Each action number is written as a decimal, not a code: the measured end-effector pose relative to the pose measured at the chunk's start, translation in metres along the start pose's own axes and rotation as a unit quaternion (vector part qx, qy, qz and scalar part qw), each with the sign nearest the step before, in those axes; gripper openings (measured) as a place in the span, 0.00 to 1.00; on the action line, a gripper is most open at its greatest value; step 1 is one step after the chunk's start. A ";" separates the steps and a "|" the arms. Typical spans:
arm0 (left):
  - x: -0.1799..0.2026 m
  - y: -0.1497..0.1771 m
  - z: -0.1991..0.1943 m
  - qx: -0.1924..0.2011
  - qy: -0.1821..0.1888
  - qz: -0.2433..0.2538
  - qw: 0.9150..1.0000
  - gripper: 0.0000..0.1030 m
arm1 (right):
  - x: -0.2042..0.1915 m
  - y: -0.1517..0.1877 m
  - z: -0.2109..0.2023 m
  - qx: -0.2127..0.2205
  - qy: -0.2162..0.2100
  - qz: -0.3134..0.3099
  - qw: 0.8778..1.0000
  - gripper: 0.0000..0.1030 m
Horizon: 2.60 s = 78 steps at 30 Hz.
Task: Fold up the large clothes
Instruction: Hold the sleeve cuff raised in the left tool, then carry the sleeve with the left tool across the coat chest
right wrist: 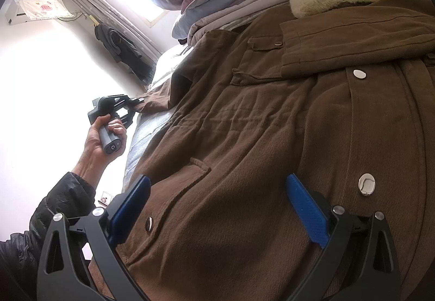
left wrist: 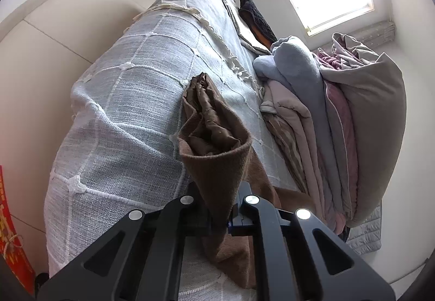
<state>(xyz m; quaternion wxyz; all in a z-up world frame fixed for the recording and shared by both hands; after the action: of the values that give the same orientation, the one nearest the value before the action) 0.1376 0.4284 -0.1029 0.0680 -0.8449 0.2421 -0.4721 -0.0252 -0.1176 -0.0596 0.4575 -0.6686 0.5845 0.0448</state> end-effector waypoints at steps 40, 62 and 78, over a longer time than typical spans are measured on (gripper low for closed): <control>-0.002 0.001 -0.002 0.001 -0.005 0.008 1.000 0.06 | 0.000 0.000 -0.001 -0.001 0.001 0.000 1.000 0.93; 0.046 0.008 -0.021 0.012 0.048 0.053 0.997 0.06 | 0.000 0.000 -0.002 0.000 0.001 0.001 1.000 0.93; 0.235 0.105 -0.085 0.008 0.177 0.221 0.959 0.06 | 0.022 -0.005 -0.014 0.015 -0.023 0.061 0.998 0.93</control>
<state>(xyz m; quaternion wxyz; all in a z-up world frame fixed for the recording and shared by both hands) 0.1336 0.2345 0.0871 0.1332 -0.6727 0.4274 -0.5892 -0.0208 -0.1437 -0.0620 0.4776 -0.6236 0.6138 0.0792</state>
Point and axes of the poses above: each gripper's, at about its wrist camera, not at the fingertips, and z roughly the way its jaws point, x to its right, y to its underside, the point moved 1 cm from there along z, roughly the way its jaws point, and after that the axes turned 1 degree about y, right-handed, at the moved point
